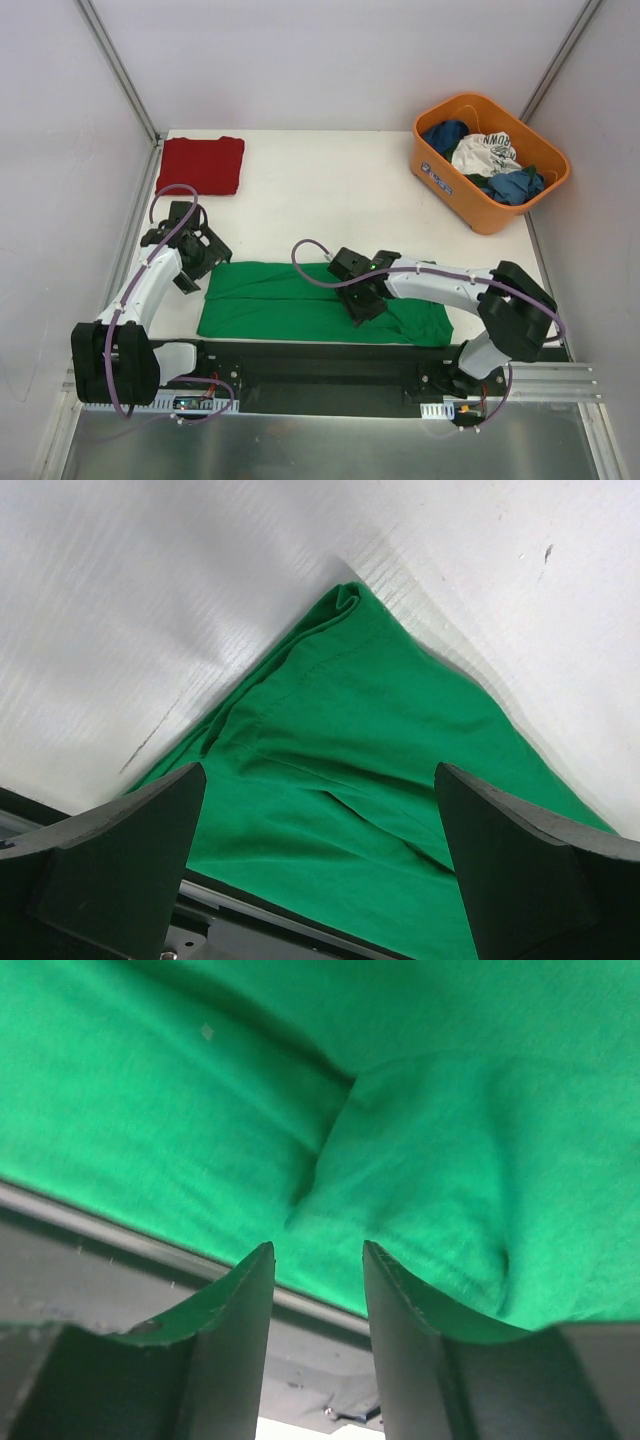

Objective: Fold and stack the t-shirts
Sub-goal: Fold the other side of the tshirt into a rectangle

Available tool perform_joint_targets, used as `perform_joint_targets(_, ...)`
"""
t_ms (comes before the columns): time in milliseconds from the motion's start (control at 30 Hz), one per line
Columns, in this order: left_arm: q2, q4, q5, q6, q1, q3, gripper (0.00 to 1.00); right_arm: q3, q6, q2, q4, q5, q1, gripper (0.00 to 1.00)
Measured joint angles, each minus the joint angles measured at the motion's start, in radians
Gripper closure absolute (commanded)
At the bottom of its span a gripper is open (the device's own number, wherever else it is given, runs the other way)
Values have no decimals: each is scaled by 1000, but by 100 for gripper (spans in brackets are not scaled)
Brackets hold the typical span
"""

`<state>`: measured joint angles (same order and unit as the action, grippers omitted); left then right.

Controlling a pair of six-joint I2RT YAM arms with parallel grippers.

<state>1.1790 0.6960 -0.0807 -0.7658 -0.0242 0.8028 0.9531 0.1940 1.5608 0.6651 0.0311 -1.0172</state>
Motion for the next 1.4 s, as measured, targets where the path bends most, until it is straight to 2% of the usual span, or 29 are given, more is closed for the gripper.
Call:
perform_joint_targets(300,0,1,1,0,0,-6,1,24,29,60,-33,32,0,59)
perform_joint_targets(700,0,1,-2,0,0,-7,1,24,80,90,-22,89,0,85)
perform_joint_targets(767,0,1,-2,0,0,-7,1,24,85,89,-18,95,0,99)
perform_joint_targets(867,0,1,-2,0,0,-7,1,27,87,82,-6,98,0,100)
perform_joint_targets(1200,0,2,-2,0,0,-7,1,110,39,47,36,17,0,99)
perform_joint_targets(1267,0,2,-2,0,0,-7,1,122,27,50,38,-11,0,96)
perform_joint_targets(1300,0,2,-1,0,0,-7,1,127,23,54,39,-25,0,92)
perform_joint_targets(1333,0,2,-1,0,0,-7,1,130,20,60,39,-34,0,79)
perform_joint_targets(1400,0,2,0,0,0,-7,1,139,13,82,41,-49,0,61)
